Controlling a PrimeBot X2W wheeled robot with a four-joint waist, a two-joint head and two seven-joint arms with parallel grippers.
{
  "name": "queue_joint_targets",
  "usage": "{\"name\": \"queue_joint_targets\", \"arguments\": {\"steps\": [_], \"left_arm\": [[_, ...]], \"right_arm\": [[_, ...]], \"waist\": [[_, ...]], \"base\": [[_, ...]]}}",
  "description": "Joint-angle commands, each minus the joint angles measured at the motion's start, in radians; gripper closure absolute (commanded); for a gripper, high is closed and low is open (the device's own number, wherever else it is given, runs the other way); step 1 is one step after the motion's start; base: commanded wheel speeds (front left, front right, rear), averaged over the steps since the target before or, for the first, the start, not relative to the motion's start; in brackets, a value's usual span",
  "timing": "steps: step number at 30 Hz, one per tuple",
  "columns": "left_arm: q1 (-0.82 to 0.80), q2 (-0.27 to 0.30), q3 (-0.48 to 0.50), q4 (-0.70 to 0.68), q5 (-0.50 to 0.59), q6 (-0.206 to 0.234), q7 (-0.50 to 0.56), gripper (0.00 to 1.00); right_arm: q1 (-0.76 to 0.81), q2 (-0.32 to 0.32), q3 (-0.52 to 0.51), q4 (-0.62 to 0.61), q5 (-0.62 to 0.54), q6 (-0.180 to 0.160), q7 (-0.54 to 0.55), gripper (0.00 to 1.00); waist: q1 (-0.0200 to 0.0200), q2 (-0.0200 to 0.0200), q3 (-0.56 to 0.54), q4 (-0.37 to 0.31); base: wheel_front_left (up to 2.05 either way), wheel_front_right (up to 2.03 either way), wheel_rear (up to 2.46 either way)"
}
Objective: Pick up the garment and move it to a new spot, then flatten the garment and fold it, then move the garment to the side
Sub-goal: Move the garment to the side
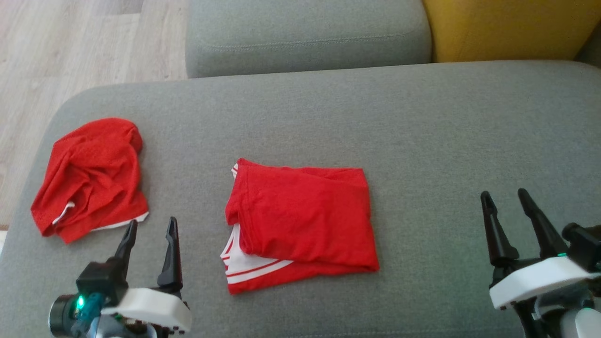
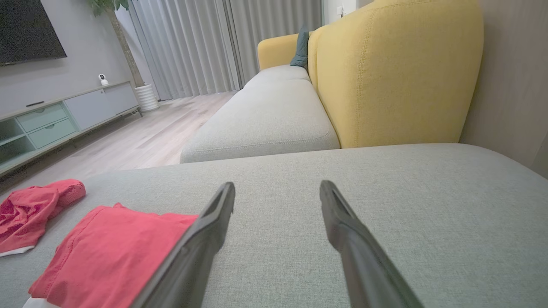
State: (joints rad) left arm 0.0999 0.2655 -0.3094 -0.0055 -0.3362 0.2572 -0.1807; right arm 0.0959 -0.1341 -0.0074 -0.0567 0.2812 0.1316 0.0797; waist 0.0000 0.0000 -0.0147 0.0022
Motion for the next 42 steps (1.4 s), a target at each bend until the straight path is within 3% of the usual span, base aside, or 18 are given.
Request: {"name": "queue_joint_targets", "arguments": {"steps": [1, 13, 20, 29, 30, 31, 32, 42], "left_arm": [[-0.054, 0.022, 0.037, -0.039, 0.011, 0.009, -0.008, 0.00], [-0.159, -0.003, 0.013, -0.054, 0.032, -0.001, -0.038, 0.00], [-0.250, -0.044, -0.012, -0.021, 0.041, -0.029, -0.067, 0.00], [-0.281, -0.070, -0.002, 0.007, 0.052, -0.045, -0.080, 0.00], [-0.282, -0.071, -0.001, 0.007, 0.054, -0.047, -0.080, 0.00], [-0.282, -0.073, 0.001, 0.008, 0.055, -0.049, -0.080, 0.00], [-0.282, -0.074, 0.004, 0.006, 0.058, -0.050, -0.080, 0.00], [-0.252, -0.073, 0.026, -0.004, 0.087, -0.062, -0.081, 0.00]], "right_arm": [[-0.024, -0.015, 0.011, -0.046, -0.008, -0.001, 0.004, 0.00], [-0.063, -0.037, 0.011, -0.010, -0.009, -0.001, 0.036, 0.00], [-0.152, -0.035, 0.097, 0.179, 0.017, -0.001, 0.031, 0.00], [-0.225, 0.013, 0.164, 0.401, 0.069, -0.001, 0.071, 0.00], [-0.231, 0.017, 0.168, 0.417, 0.077, -0.001, 0.078, 0.17], [-0.238, 0.018, 0.172, 0.426, 0.082, -0.001, 0.076, 0.53], [-0.243, 0.019, 0.176, 0.434, 0.086, -0.001, 0.076, 1.00], [-0.261, -0.019, 0.238, 0.420, 0.100, -0.001, 0.035, 1.00]], "waist": [[0.0000, 0.0000, 0.006, 0.007], [0.0000, 0.0000, 0.103, 0.128], [0.0000, 0.0000, 0.181, 0.218], [0.0000, 0.0000, 0.205, 0.246], [0.0000, 0.0000, 0.206, 0.246], [0.0000, 0.0000, 0.206, 0.245], [0.0000, 0.0000, 0.206, 0.244], [0.0000, 0.0000, 0.172, 0.151]], "base": [[0.00, 0.00, 0.00], [0.00, 0.00, 0.00], [0.00, 0.00, 0.00], [0.00, 0.00, 0.00], [0.00, 0.00, 0.00], [0.00, 0.00, 0.00], [0.00, 0.00, 0.00], [0.00, 0.00, 0.00]]}}
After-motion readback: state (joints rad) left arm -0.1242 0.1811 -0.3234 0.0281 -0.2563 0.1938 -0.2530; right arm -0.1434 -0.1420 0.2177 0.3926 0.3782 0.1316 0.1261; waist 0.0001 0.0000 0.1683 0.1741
